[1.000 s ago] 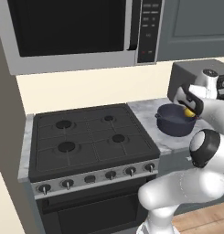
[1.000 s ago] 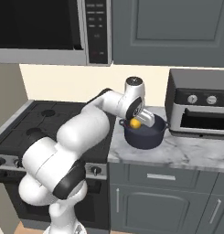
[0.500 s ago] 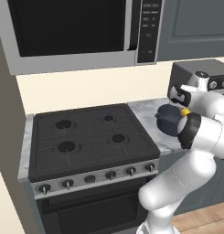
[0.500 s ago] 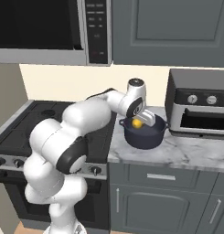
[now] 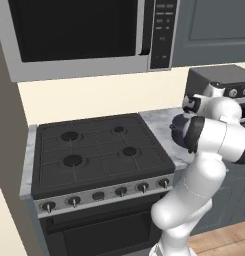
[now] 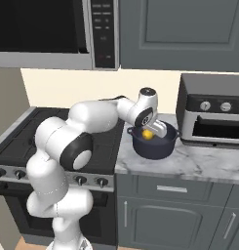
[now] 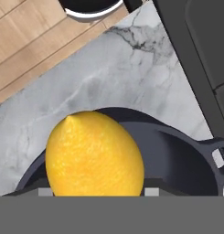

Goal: Turn on the sink faucet. Then move the lemon from the counter to the sink. Turn off the sink. Move the vegetable from the sink to the pot next to the stove. Finally move the pot to the rear left burner.

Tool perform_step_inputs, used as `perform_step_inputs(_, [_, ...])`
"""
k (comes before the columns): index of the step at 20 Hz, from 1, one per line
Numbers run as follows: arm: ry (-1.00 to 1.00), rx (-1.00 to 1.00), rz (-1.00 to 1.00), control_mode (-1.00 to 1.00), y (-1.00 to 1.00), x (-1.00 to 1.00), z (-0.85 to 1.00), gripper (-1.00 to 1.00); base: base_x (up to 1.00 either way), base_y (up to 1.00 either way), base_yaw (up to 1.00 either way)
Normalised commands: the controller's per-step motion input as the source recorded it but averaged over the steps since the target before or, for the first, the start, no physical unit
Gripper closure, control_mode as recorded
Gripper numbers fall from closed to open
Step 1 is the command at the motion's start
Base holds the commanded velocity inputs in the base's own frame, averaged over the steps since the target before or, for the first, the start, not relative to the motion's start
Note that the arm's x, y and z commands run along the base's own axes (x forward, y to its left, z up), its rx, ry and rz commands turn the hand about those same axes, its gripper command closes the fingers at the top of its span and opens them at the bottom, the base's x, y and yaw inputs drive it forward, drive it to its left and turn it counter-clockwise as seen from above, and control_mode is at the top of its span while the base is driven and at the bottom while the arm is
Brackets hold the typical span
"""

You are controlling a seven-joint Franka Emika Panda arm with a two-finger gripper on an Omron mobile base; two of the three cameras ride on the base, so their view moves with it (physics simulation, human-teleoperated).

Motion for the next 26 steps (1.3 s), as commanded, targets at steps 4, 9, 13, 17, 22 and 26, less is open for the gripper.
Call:
perform_step_inputs(4, [0.02, 0.00, 0.00, -1.00, 0.00, 0.10, -0.26, 1.00, 0.00, 0.00, 0.00])
perform_step_inputs(9, [0.03, 0.00, 0.00, -1.00, 0.00, 0.14, -0.23, 1.00, 0.00, 0.00, 0.00])
perform_step_inputs(13, [0.02, 0.00, 0.00, -1.00, 0.00, 0.04, -0.23, -1.00, 0.00, 0.00, 0.00])
perform_step_inputs(17, [0.00, 0.00, 0.00, -1.00, -0.01, 0.01, -0.03, -1.00, 0.00, 0.00, 0.00])
perform_step_inputs(22, [0.00, 0.00, 0.00, -1.00, 0.00, 0.00, 0.00, -1.00, 0.00, 0.00, 0.00])
perform_step_inputs(26, [0.00, 0.00, 0.00, -1.00, 0.04, -0.02, 0.06, -1.00, 0.00, 0.00, 0.00])
